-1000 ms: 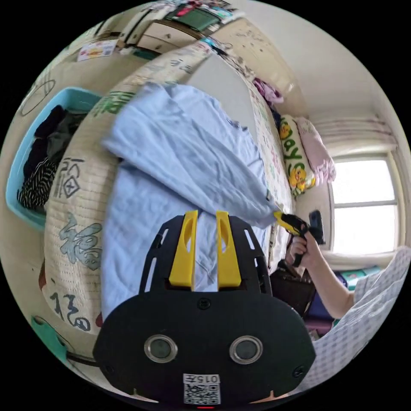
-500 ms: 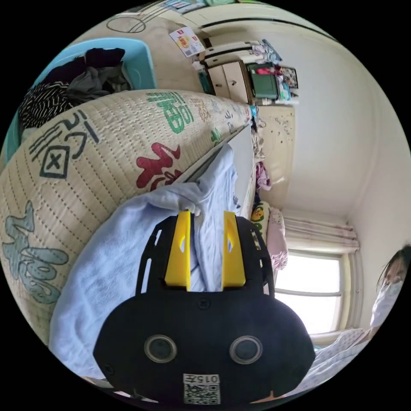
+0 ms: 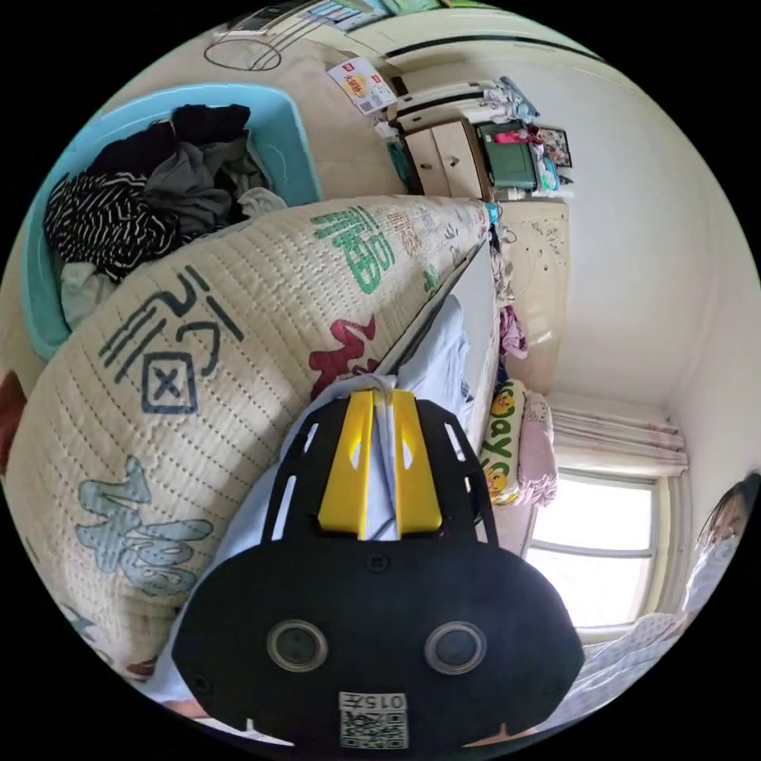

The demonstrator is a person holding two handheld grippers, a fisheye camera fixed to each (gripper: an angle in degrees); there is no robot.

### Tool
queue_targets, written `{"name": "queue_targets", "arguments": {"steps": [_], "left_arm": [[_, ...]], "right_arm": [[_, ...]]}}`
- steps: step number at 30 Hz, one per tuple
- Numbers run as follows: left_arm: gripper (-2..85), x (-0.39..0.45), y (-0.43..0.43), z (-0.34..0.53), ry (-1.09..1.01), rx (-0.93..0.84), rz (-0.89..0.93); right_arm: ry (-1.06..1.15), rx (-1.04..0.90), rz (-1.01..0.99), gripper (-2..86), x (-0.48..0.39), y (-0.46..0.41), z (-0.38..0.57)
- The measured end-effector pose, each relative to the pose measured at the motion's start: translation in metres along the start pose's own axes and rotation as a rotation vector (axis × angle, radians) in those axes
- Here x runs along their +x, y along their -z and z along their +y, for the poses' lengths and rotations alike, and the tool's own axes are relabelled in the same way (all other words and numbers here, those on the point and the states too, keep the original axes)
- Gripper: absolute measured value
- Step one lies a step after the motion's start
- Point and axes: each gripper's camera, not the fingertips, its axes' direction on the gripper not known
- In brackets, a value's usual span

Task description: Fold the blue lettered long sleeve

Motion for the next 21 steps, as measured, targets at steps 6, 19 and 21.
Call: {"name": "queue_targets", "arguments": {"steps": [6, 19, 21], "left_arm": [[4.1, 0.027, 0.026, -0.015, -0.098, -0.046, -0.113], [4.2, 0.120, -0.016, -0.046, -0.257, -0.114, -0.166], [4.9, 0.149, -0.035, -0.060, -0.347, -0.127, -0.210]], "right_arm": [[-0.125, -0.025, -0.001, 5.0, 0.018, 0.000, -0.013], [0.018, -0.223, -0.200, 1.4, -0.024, -0.018, -0.068], [0.004, -0.261, -0.226, 1.9, -0.018, -0.011, -0.077]]}}
